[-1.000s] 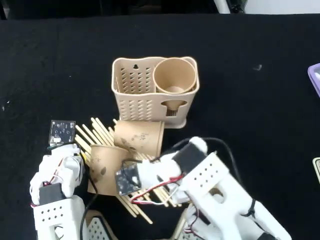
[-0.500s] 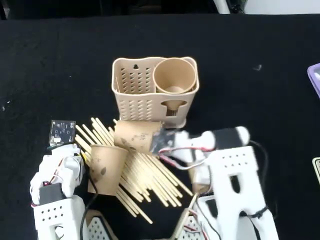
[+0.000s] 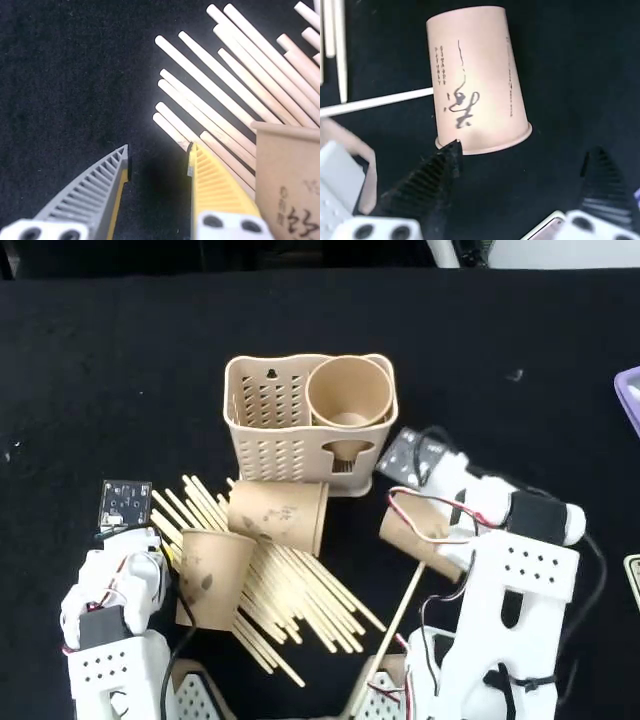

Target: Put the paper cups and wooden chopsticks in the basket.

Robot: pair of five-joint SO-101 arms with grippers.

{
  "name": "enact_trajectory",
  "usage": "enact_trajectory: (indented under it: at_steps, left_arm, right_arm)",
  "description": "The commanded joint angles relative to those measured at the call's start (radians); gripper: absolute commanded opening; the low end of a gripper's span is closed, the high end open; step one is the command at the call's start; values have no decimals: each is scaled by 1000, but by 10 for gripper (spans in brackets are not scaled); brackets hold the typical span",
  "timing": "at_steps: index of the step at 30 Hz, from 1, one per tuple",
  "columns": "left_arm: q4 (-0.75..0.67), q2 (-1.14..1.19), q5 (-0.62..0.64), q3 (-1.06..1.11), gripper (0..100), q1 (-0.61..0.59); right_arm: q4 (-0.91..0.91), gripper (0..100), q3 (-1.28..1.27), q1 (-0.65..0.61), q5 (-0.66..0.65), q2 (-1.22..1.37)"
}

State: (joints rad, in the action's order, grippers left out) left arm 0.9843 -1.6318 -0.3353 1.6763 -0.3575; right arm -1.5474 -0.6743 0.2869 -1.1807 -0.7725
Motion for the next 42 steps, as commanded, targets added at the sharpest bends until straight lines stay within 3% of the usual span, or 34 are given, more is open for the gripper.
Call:
enact_trajectory:
  at_steps: [1,5,9,14,23,28,38,42]
  left_arm:
    - [2,-6,-5,33,202,-4]
    - [2,-6,-5,33,202,-2]
    - [2,-6,-5,33,202,-2]
    - [2,-6,-5,33,202,-2]
    - [2,-6,-5,33,202,-2]
    - [2,-6,-5,33,202,-4]
    - [2,-6,-5,33,202,-2]
    - [2,-6,-5,33,202,-2]
  right_arm:
    - [-54,378,122,26,262,-4]
    - [-104,378,137,52,600,5]
    - [-46,378,61,-32,875,4]
    - [44,378,12,-37,1066,4]
    - [94,378,-74,58,1076,5]
    - [192,378,-200,29,967,5]
    - [334,375,-208,14,974,8]
    - [404,303,-205,14,964,82]
